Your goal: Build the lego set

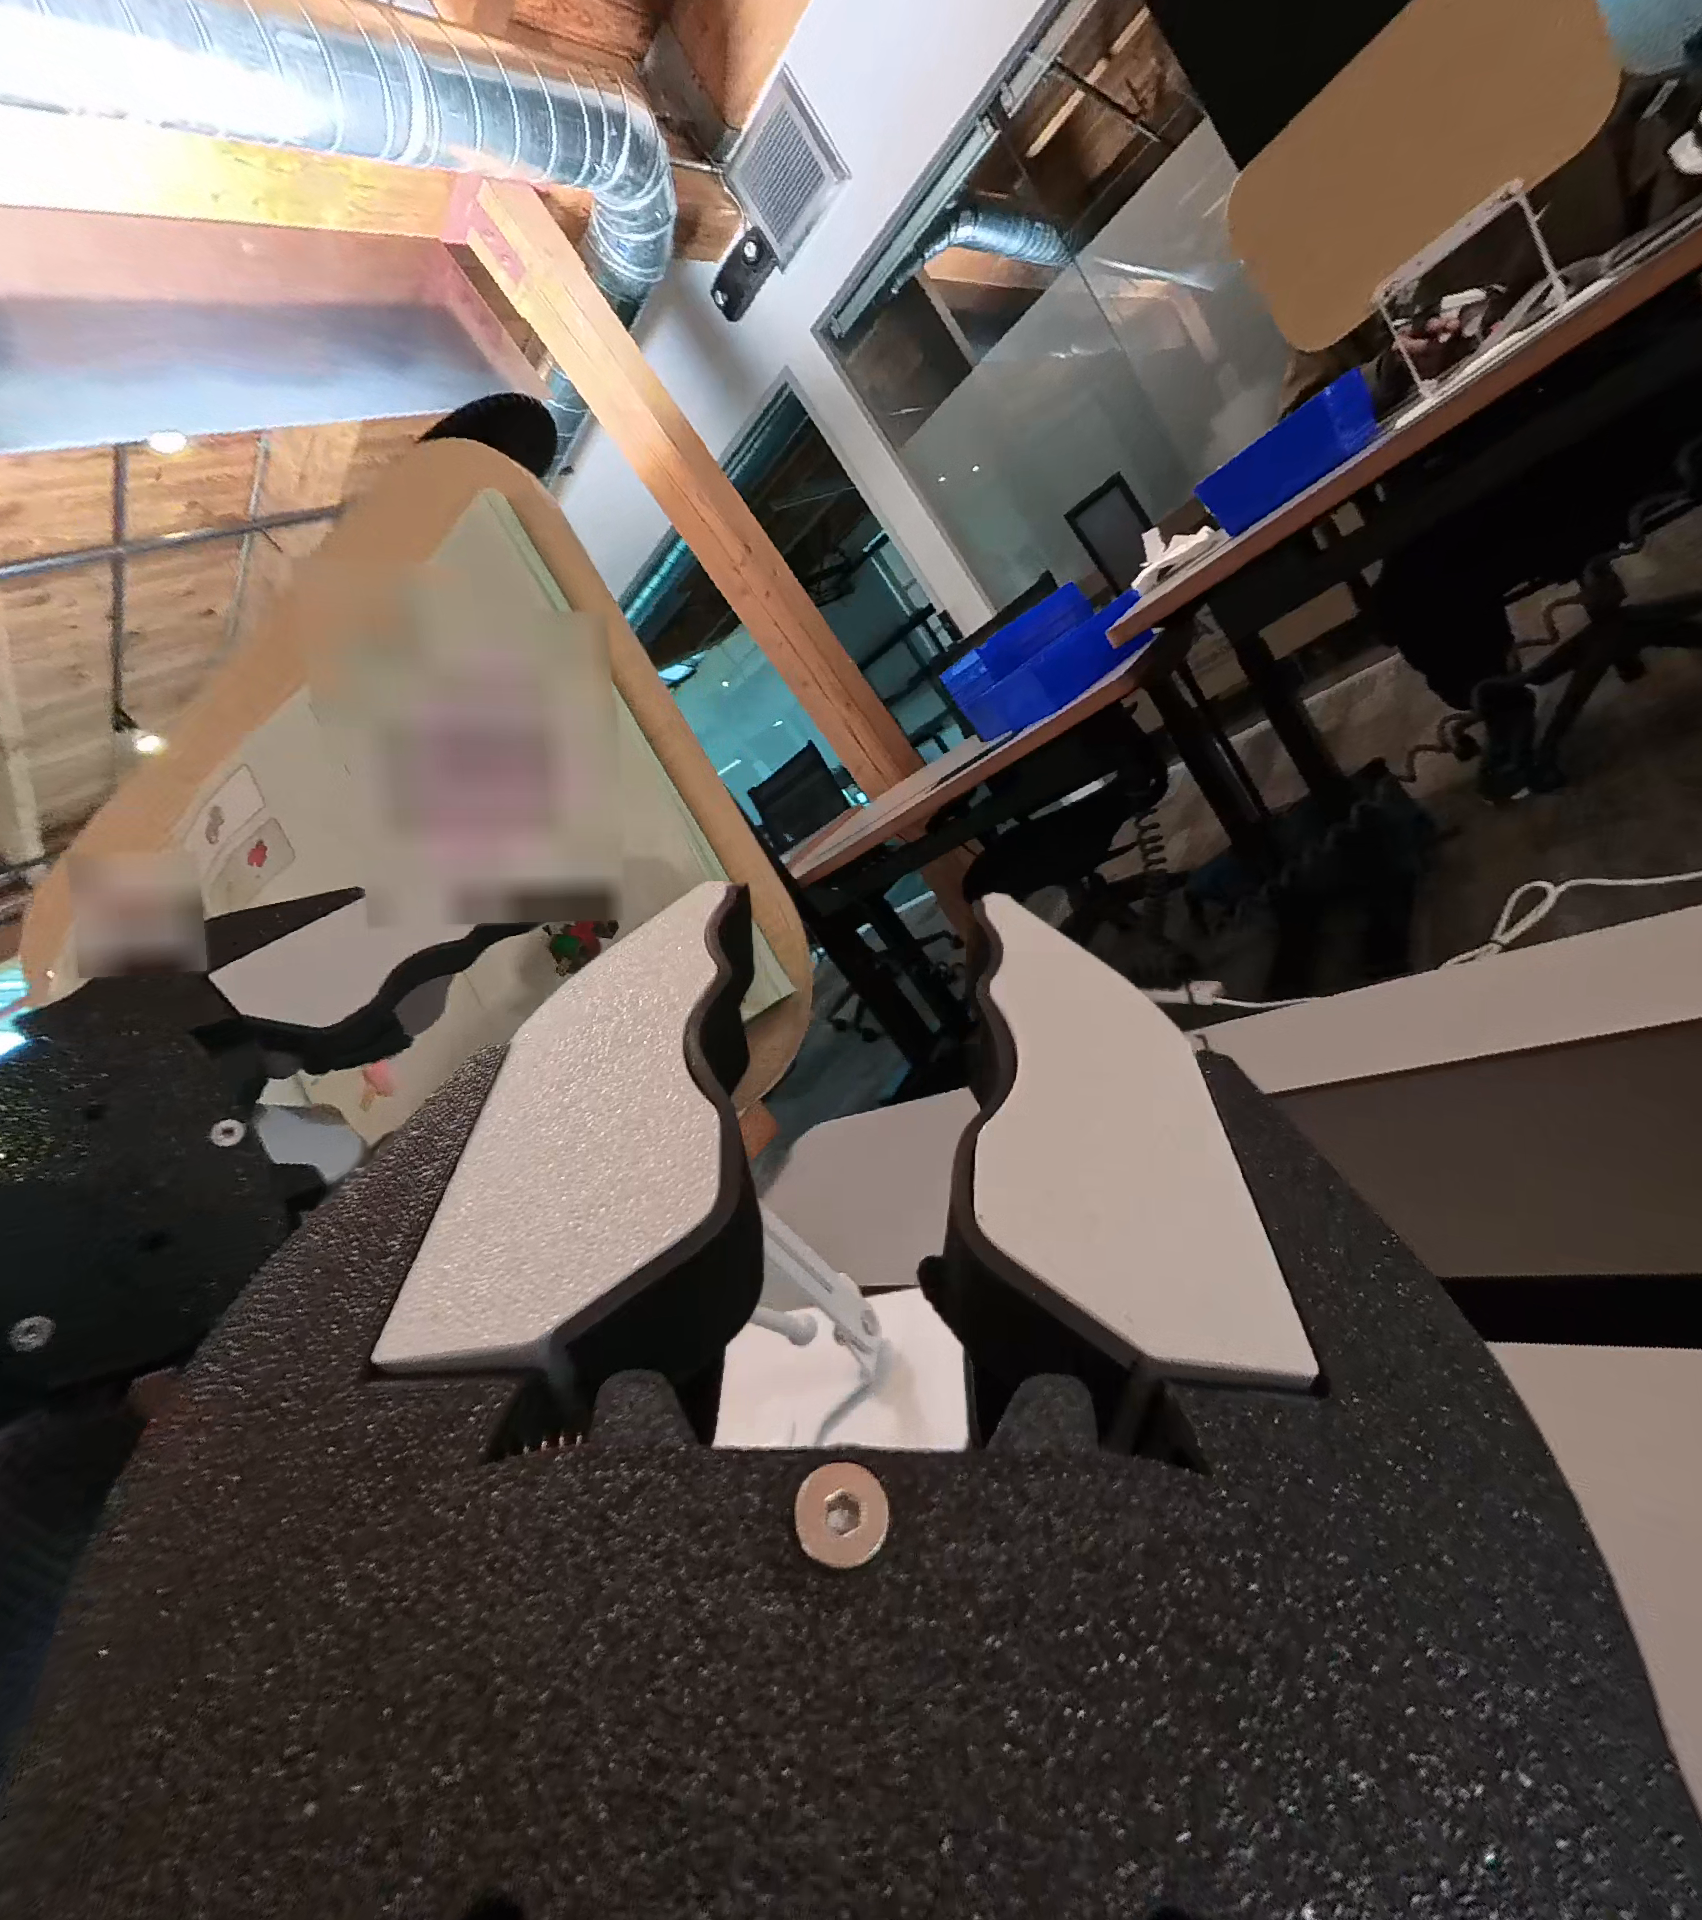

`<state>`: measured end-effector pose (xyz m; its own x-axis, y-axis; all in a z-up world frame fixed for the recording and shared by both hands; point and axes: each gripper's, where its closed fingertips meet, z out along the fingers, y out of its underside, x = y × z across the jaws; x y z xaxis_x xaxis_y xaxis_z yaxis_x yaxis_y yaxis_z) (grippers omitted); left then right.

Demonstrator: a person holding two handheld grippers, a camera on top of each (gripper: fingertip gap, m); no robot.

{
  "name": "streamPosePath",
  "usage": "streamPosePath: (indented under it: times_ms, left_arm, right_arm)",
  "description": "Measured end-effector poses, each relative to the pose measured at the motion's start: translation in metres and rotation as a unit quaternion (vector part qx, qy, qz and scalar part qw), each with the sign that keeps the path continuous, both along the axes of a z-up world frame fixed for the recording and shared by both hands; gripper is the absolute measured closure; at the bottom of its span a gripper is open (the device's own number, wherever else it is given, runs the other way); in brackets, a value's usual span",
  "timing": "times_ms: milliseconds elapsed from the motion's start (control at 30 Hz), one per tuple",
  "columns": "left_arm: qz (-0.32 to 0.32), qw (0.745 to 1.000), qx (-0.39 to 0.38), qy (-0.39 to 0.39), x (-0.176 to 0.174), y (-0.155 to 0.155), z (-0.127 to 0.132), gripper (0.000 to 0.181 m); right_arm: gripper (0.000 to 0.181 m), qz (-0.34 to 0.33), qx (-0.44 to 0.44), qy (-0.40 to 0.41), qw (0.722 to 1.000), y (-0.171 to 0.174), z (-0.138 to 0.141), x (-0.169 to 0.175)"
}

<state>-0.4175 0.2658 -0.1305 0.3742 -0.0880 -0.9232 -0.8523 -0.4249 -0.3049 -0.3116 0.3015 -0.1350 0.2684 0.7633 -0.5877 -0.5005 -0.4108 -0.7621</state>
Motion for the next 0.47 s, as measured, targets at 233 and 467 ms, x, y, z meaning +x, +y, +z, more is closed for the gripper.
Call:
streamPosePath:
  times_ms: [233,467]
  left_arm:
    - [0.006,0.999,-0.011,0.036,0.006,0.010,-0.010,0.128]
    - [0.016,1.000,0.010,0.021,0.008,0.013,-0.008,0.146]
  right_arm:
    - [0.145,-0.027,0.021,0.023,0.999,-0.001,0.008,0.008]
    - [0.147,-0.011,0.027,0.012,0.999,-0.007,0.003,-0.001]
